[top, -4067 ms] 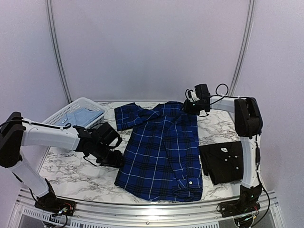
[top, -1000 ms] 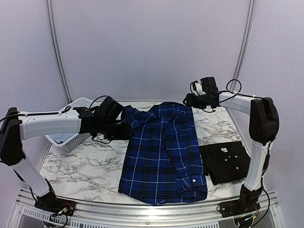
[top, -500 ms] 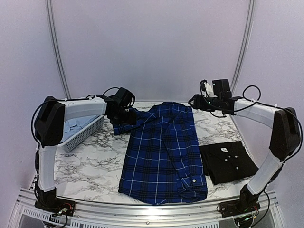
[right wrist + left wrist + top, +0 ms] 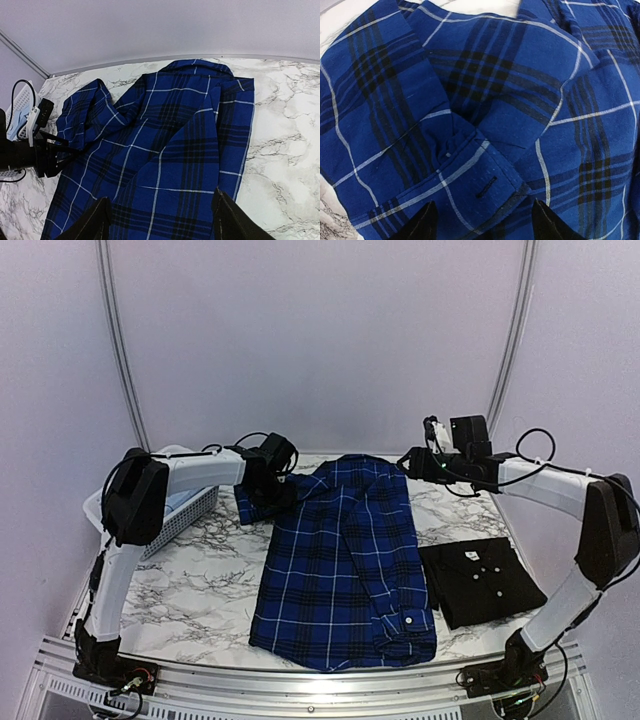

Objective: Fold and stack the long sleeve shirts
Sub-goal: Pick up the 1/3-folded shirt from the center of the board.

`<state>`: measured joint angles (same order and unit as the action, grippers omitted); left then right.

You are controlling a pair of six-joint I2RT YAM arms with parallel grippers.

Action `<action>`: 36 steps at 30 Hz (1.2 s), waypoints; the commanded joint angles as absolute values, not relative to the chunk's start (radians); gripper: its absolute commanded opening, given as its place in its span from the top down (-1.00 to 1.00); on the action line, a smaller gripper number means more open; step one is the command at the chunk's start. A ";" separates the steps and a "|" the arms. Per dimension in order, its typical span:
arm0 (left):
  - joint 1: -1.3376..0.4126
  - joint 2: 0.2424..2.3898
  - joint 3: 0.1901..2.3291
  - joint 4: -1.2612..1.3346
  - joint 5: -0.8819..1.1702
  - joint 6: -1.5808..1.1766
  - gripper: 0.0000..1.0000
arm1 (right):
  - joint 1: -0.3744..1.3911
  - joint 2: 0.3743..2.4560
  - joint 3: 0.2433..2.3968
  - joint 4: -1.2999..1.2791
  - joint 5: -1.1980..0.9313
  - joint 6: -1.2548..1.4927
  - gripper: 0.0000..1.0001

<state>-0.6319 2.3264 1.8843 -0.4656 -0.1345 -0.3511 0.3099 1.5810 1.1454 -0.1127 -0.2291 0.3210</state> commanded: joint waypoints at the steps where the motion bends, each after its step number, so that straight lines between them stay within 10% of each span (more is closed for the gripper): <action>1: -0.622 2.334 1.922 -0.510 -0.172 -0.343 -0.19 | 0.321 1.537 1.149 -0.091 -0.236 0.329 -0.29; 11: -0.609 2.320 1.923 -0.511 -0.146 -0.319 0.55 | 0.322 1.535 1.154 -0.094 -0.237 0.328 -0.29; 21: -0.612 2.361 1.941 -0.512 -0.090 -0.325 -0.05 | 0.324 1.537 1.153 -0.095 -0.239 0.330 -0.29; 36: -0.611 2.392 1.986 -0.513 -0.145 -0.319 0.38 | 0.323 1.537 1.154 -0.100 -0.237 0.325 -0.29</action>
